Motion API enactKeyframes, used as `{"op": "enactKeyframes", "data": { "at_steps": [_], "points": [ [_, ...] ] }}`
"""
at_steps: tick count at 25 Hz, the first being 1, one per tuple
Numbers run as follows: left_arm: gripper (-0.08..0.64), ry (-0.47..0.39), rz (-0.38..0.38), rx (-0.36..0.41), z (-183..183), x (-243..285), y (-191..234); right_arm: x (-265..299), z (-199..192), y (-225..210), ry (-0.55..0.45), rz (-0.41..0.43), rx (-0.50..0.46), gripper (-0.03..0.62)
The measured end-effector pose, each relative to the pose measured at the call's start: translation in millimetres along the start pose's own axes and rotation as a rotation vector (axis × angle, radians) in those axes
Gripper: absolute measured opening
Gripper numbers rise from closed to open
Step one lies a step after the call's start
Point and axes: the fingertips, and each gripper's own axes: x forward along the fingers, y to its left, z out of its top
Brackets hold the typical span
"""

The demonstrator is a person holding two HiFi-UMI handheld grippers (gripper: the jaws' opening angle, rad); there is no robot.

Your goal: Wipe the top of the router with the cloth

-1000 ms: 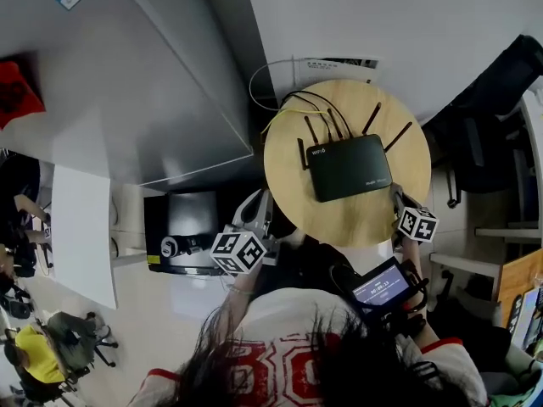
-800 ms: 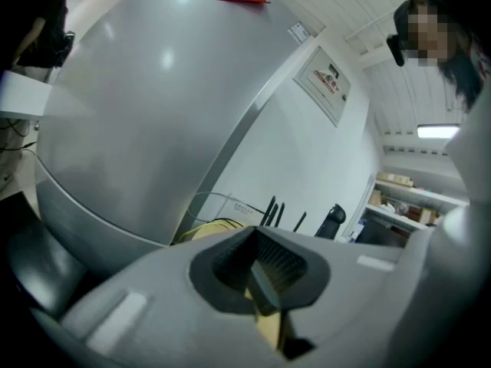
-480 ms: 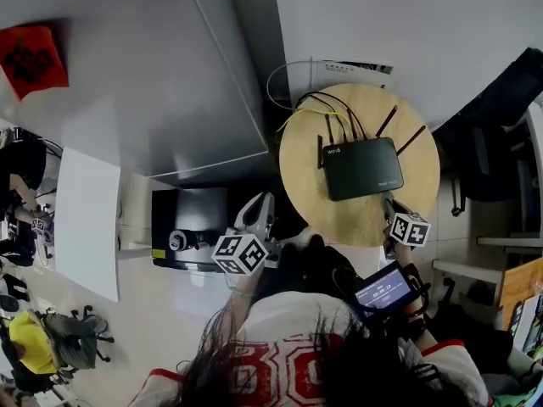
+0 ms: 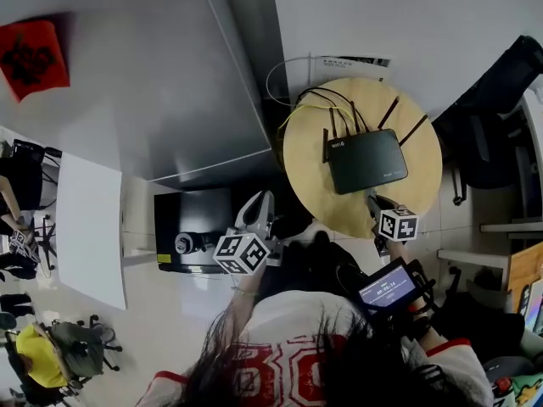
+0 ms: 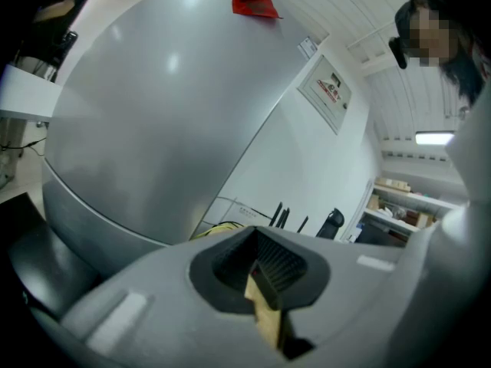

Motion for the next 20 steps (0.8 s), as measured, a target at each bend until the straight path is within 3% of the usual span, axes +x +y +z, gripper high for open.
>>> {"op": "enactKeyframes", "data": {
  "at_steps": [6, 20],
  "points": [
    [0.0, -0.005, 0.011, -0.012, 3, -12, 13, 16, -7, 42, 0.023, 0.064, -0.025, 0.041],
    [0.0, -0.014, 0.032, -0.018, 12, -27, 30, 36, -14, 91, 0.067, 0.145, -0.082, 0.041]
  ]
}}
